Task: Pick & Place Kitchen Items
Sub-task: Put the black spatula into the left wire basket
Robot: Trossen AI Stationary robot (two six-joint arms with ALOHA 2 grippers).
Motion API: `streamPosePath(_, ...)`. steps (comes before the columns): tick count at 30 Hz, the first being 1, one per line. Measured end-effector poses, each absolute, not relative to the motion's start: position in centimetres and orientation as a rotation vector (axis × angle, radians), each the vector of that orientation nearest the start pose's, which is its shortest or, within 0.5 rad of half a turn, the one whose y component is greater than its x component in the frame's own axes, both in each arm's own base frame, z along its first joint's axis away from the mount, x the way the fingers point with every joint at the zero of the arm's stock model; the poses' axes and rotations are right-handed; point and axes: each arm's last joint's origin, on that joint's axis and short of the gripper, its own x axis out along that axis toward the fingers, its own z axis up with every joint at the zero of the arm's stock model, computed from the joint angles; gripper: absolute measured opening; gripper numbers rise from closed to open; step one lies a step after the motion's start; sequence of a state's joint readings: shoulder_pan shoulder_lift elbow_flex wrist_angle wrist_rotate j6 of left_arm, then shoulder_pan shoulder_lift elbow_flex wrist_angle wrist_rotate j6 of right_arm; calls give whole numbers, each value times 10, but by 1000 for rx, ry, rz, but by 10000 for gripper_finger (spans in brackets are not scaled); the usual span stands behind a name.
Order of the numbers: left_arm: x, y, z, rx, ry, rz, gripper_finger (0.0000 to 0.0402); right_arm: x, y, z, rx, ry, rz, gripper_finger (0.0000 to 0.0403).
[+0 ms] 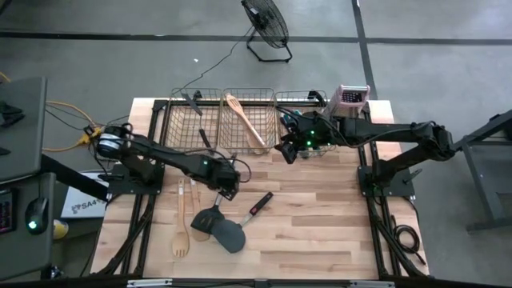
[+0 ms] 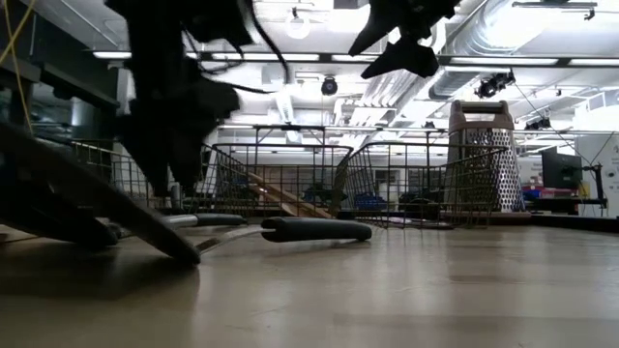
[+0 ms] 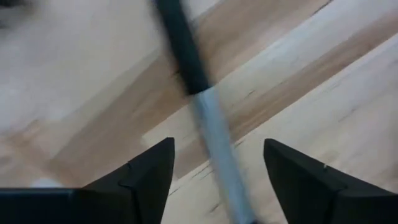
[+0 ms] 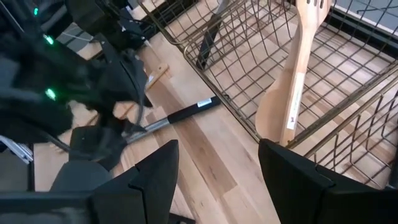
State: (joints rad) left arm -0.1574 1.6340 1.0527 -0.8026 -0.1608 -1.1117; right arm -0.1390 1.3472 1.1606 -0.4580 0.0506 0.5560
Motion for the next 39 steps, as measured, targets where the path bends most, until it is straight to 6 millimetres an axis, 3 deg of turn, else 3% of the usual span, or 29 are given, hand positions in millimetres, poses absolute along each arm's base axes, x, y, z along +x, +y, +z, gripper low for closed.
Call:
streamPosePath(16, 301, -46, 150, -750, 1331, 758, 230, 288, -41, 316, 561, 578, -354, 215)
streamPosePath(31, 302, -47, 142, -758, 1375, 749, 116, 288, -41, 316, 560, 578, -354, 215)
streamPosePath(39, 301, -47, 142, -773, 1377, 770, 79, 288, -41, 316, 560, 578, -354, 215)
